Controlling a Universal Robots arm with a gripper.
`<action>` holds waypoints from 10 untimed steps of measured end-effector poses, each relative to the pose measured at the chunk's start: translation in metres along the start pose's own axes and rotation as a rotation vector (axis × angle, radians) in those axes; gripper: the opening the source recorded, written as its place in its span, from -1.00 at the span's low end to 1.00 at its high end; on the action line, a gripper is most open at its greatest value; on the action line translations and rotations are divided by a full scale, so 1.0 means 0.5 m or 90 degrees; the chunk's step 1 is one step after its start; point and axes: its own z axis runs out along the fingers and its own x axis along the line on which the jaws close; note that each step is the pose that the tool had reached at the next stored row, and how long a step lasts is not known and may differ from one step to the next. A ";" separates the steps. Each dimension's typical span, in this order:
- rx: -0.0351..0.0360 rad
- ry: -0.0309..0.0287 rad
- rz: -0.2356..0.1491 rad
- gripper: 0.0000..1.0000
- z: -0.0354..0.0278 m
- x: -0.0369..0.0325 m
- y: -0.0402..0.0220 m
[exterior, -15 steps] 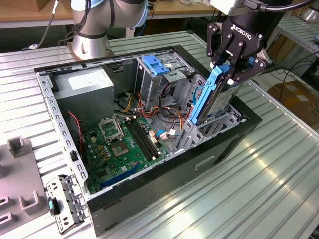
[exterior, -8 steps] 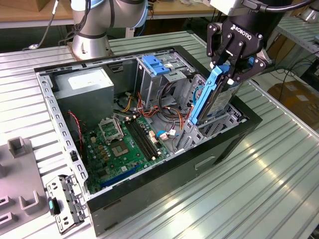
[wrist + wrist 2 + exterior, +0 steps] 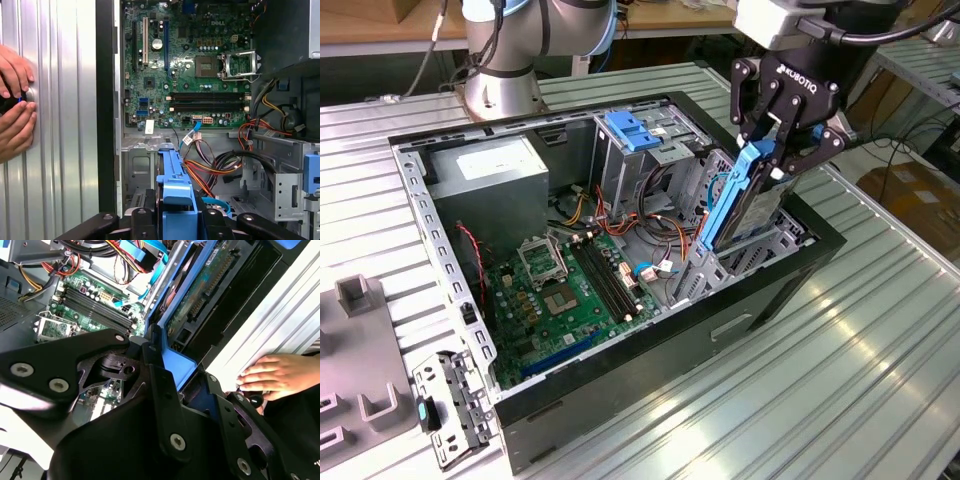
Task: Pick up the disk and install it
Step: 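Insert the disk into the insertion slot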
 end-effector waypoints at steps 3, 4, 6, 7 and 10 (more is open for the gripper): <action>0.0000 0.0000 0.000 -0.25 0.015 0.000 0.000; 0.0000 0.0001 0.000 -0.25 0.021 0.000 0.001; 0.0000 0.0000 0.000 -0.25 0.032 0.000 0.001; 0.0000 0.0001 0.000 -0.25 0.037 -0.001 0.001; 0.0000 0.0000 0.000 -0.25 0.052 -0.001 0.002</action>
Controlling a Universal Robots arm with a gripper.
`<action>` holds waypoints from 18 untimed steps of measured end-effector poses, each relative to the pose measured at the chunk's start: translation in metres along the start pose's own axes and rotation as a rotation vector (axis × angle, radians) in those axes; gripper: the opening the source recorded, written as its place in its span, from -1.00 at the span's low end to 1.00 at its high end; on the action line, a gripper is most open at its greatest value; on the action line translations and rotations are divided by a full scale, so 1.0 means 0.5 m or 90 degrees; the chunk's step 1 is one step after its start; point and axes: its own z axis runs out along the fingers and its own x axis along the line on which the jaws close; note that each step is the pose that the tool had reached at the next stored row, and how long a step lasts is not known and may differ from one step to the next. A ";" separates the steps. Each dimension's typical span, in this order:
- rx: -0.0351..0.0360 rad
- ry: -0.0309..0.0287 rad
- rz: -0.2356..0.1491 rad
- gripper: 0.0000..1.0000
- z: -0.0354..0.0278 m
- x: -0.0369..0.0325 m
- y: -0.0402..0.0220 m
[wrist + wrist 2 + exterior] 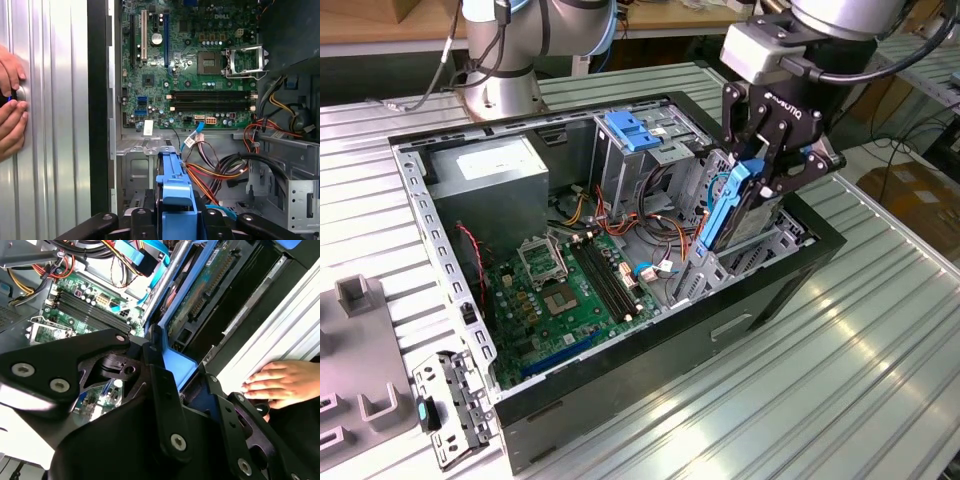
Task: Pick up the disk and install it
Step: 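Insert the disk into the insertion slot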
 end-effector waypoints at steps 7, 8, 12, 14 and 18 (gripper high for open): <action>0.0000 0.0000 0.000 -0.25 0.038 -0.001 0.001; 0.0000 0.0000 0.000 -0.25 0.040 -0.001 0.001; 0.0000 0.0001 0.000 -0.25 0.041 -0.001 0.001; 0.0000 0.0002 0.000 -0.11 0.041 -0.001 0.001; 0.0002 0.0002 0.000 -0.11 0.043 -0.001 0.001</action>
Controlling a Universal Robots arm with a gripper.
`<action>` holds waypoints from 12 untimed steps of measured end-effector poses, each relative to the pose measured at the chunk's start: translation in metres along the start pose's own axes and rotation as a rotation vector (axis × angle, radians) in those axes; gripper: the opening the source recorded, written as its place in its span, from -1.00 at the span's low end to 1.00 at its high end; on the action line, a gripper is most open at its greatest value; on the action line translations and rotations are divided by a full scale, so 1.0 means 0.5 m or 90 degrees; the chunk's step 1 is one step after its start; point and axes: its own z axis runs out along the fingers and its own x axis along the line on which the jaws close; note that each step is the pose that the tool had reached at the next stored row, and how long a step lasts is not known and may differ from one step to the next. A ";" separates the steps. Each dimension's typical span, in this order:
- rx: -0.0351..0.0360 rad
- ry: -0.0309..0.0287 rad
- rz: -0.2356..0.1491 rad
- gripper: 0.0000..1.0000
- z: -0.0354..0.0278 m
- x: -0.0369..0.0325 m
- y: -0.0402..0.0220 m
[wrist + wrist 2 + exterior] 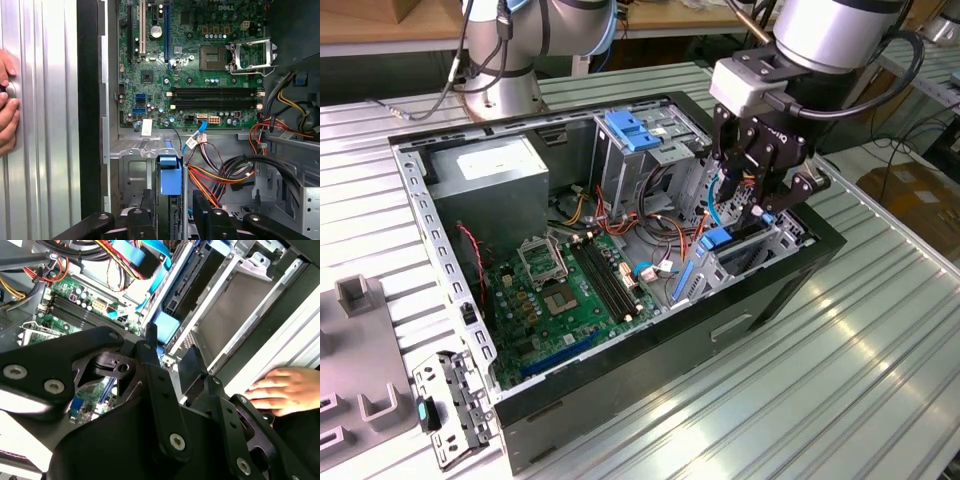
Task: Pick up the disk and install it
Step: 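Insert the disk into the insertion slot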
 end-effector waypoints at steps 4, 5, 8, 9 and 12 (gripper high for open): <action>0.0014 0.0002 0.000 -0.27 0.010 0.000 0.000; 0.0017 0.0003 0.000 -0.40 0.012 0.000 0.000; 0.0021 0.0003 0.000 -0.63 0.020 0.000 0.001; 0.0021 0.0005 0.000 -0.79 0.021 0.000 0.001; 0.0021 0.0004 0.000 -0.79 0.021 0.000 0.001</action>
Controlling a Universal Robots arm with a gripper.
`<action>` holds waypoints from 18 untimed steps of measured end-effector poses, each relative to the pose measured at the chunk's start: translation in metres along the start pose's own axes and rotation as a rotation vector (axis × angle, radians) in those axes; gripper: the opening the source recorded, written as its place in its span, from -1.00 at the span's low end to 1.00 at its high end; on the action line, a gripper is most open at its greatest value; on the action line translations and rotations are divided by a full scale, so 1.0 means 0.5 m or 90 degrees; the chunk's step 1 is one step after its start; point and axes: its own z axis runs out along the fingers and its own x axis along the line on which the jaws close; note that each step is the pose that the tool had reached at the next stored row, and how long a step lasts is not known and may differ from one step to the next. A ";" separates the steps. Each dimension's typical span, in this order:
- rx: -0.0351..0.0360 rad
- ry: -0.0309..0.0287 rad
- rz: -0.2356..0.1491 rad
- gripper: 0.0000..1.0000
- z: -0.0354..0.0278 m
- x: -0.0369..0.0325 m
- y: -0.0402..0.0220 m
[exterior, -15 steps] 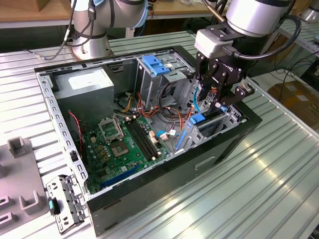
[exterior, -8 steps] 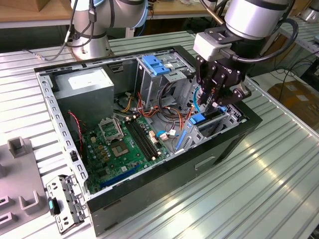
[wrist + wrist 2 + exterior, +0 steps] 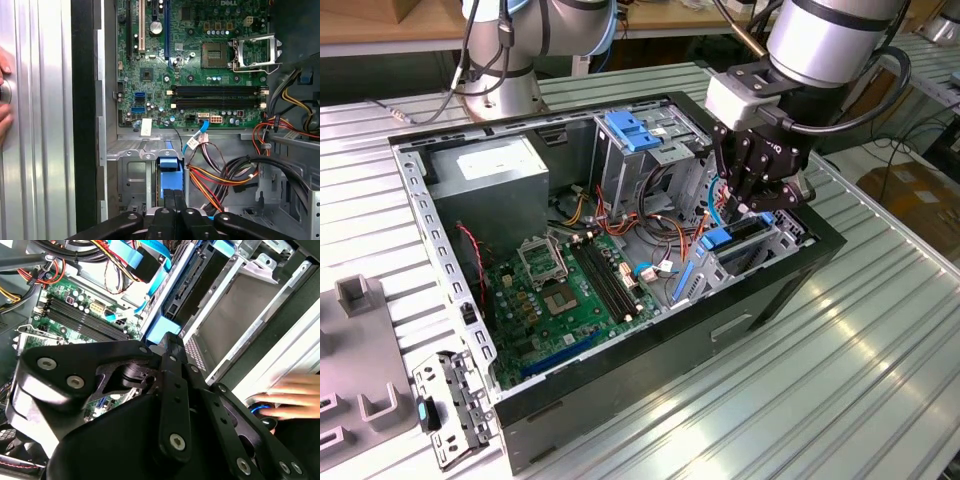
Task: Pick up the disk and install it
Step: 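Insert the disk into the insertion slot, then insert the first disk wire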
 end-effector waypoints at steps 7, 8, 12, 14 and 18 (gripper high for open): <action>0.0000 -0.0001 0.000 -0.79 0.001 0.000 0.000; 0.0000 -0.0001 0.000 -0.79 0.001 0.000 0.000; 0.0000 -0.0001 0.000 -0.79 0.001 0.000 -0.001; 0.0000 -0.0001 0.000 -0.79 0.001 0.000 -0.002; 0.0000 0.0000 0.000 -0.79 0.001 0.000 -0.022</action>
